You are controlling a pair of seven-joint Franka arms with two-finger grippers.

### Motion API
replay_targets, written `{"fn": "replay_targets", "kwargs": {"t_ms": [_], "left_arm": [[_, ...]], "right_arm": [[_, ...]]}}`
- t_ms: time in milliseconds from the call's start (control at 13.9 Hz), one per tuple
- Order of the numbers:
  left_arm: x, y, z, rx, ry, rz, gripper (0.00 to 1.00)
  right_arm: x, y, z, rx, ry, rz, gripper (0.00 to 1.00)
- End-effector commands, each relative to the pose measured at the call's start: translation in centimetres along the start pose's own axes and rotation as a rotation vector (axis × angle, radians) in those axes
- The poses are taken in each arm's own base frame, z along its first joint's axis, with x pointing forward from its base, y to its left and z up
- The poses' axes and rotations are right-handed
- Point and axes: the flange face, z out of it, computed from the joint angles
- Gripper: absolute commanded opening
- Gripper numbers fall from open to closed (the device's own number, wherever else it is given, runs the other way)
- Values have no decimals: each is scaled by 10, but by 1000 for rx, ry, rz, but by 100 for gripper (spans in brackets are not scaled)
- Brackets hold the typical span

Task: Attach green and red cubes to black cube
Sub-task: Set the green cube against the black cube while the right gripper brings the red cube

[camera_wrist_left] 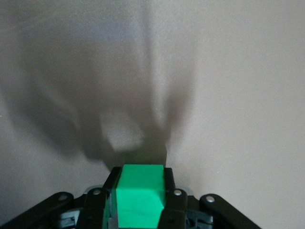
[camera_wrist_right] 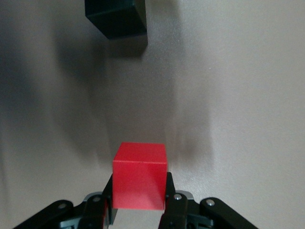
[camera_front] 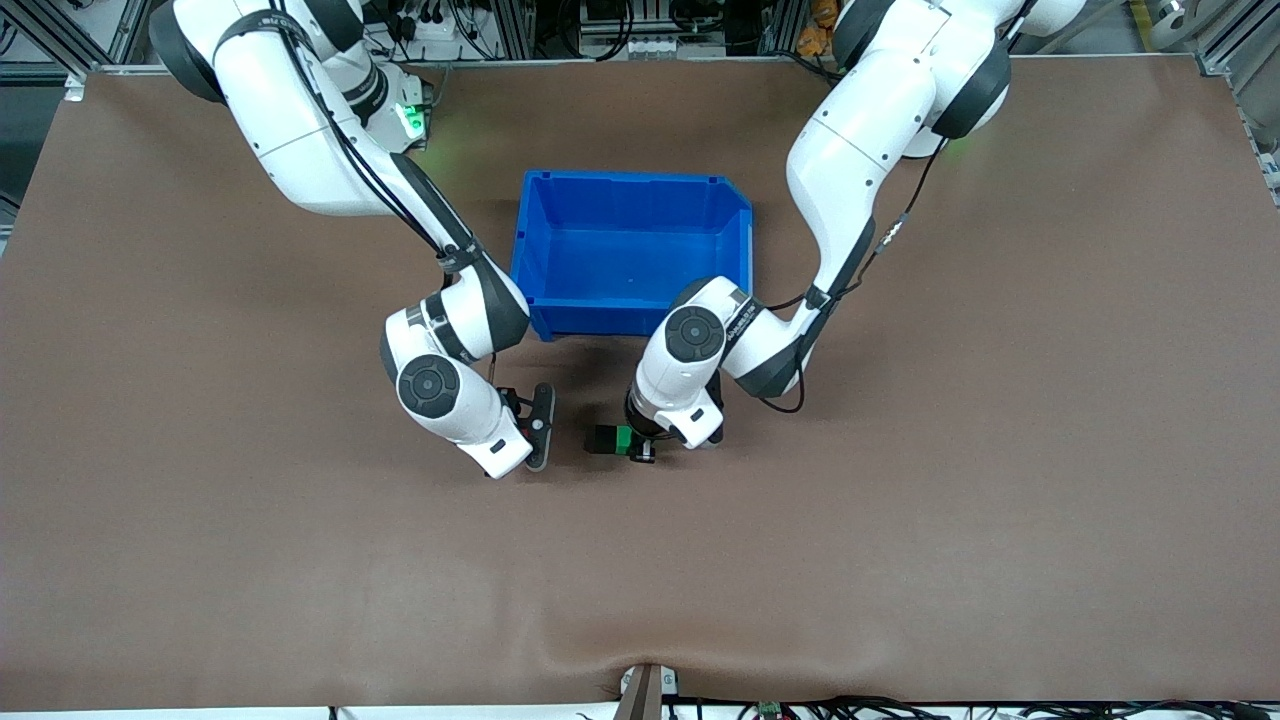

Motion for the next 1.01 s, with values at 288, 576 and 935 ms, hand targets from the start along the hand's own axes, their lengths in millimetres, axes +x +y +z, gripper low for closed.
{"fn": "replay_targets", "kwargs": {"t_ms": [288, 576, 935], "left_arm": [[-6, -2, 2, 0, -2, -22, 0], [-4, -3, 5, 6, 15, -16, 0], [-10, 1, -28, 32, 54, 15, 100]], "right_arm": [[38, 0, -2, -17, 34, 39, 0], [42, -2, -1, -21, 41, 44, 0], [57, -8, 9, -55, 68, 45, 0]]}}
